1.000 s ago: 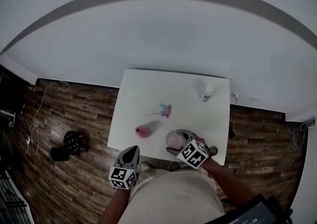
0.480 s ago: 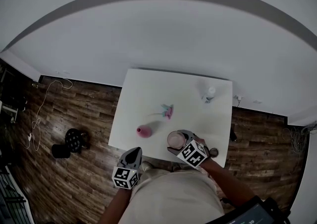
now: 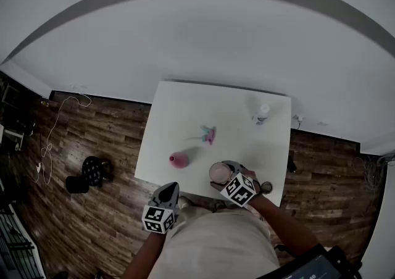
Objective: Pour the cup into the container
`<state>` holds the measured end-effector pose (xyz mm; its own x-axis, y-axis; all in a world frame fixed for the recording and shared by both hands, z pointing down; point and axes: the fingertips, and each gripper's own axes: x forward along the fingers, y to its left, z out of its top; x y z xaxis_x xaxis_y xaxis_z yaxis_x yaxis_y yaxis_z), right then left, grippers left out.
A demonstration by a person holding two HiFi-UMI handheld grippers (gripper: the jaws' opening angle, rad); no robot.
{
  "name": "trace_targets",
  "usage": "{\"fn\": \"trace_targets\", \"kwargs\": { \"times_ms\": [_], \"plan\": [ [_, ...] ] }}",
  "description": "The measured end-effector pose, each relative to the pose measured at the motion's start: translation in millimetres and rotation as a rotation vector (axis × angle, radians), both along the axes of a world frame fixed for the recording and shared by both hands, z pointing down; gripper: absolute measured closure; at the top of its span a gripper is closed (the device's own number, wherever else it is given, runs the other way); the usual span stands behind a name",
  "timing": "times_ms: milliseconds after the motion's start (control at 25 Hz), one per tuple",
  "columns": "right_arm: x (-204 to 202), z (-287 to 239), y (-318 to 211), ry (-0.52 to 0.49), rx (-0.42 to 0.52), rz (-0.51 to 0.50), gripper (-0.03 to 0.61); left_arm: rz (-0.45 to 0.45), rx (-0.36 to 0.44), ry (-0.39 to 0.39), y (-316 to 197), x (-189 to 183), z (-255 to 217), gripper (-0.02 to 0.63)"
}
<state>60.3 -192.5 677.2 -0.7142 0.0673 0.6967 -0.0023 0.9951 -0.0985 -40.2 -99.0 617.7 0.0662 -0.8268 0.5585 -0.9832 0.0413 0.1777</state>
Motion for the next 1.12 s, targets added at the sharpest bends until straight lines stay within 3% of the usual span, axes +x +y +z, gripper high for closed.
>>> {"fn": "trace_targets", "kwargs": {
  "times_ms": [720, 1120],
  "plan": [
    [-16, 54, -5, 0.046, 0.013, -0.034, 0.209, 0.045, -0.101, -0.053, 1, -1, 34, 0.601],
    [-21, 83, -11, 0.079, 0.022, -0.047, 0.209, 0.108, -0.147, -0.015, 3, 13, 48, 0.601]
  ]
}}
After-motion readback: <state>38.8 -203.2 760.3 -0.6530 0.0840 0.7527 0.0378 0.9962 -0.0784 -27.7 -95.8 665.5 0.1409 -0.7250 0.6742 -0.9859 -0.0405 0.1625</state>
